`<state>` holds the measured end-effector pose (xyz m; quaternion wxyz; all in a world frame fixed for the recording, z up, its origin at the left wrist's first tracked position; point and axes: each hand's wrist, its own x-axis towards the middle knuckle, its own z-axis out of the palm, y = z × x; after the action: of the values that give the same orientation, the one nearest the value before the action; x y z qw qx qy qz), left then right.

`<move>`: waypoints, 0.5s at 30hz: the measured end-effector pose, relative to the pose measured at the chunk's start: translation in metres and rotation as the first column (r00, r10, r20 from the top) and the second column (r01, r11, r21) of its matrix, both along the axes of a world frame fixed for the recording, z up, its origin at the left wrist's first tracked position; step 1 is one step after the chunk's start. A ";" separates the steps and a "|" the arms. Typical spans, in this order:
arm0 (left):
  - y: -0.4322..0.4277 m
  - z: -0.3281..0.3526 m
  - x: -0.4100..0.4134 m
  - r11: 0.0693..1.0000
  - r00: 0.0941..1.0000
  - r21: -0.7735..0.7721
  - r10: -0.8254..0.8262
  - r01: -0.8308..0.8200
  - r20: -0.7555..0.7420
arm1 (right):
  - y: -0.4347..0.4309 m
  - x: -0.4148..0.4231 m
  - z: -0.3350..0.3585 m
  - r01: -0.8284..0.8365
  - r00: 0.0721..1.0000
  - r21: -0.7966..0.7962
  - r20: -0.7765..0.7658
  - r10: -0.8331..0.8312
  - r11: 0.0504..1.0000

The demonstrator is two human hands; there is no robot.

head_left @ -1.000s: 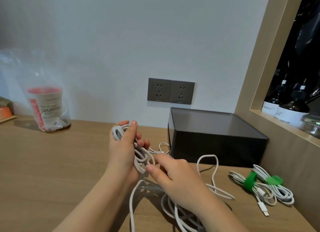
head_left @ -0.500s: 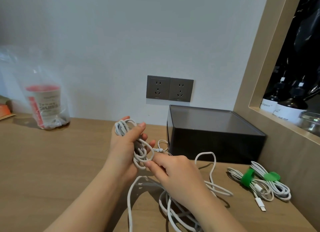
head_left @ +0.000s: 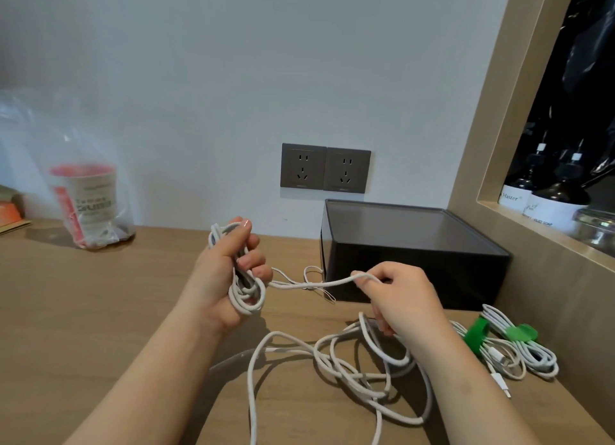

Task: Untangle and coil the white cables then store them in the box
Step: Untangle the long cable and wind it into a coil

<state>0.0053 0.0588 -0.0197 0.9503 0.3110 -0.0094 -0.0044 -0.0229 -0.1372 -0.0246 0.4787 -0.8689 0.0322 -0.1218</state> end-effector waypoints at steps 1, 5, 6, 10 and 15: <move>0.000 0.002 -0.001 1.000 1.000 0.010 0.002 -0.002 0.003 | -0.001 0.000 0.000 0.026 1.000 0.046 -0.004 -0.026 0.999; 0.012 0.009 -0.002 0.994 0.995 -0.026 0.102 -0.103 -0.016 | -0.014 0.004 0.002 0.203 0.975 0.201 0.046 -0.216 0.958; 0.015 0.010 -0.002 0.991 0.992 -0.033 0.127 -0.127 -0.024 | -0.018 0.003 0.004 0.250 0.959 0.235 0.075 -0.273 0.940; 0.008 0.005 0.000 0.983 0.984 0.052 0.176 -0.175 -0.015 | -0.020 0.000 0.002 0.311 0.942 -0.046 0.144 -0.302 0.949; -0.002 0.000 0.000 0.967 0.969 0.069 0.244 -0.246 0.040 | 0.005 -0.004 -0.002 0.164 0.981 -0.679 0.188 -0.047 0.715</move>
<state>0.0054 0.0569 -0.0200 0.9312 0.3447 0.0144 0.1175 -0.0270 -0.1318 -0.0269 0.1131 -0.9688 -0.0038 -0.2203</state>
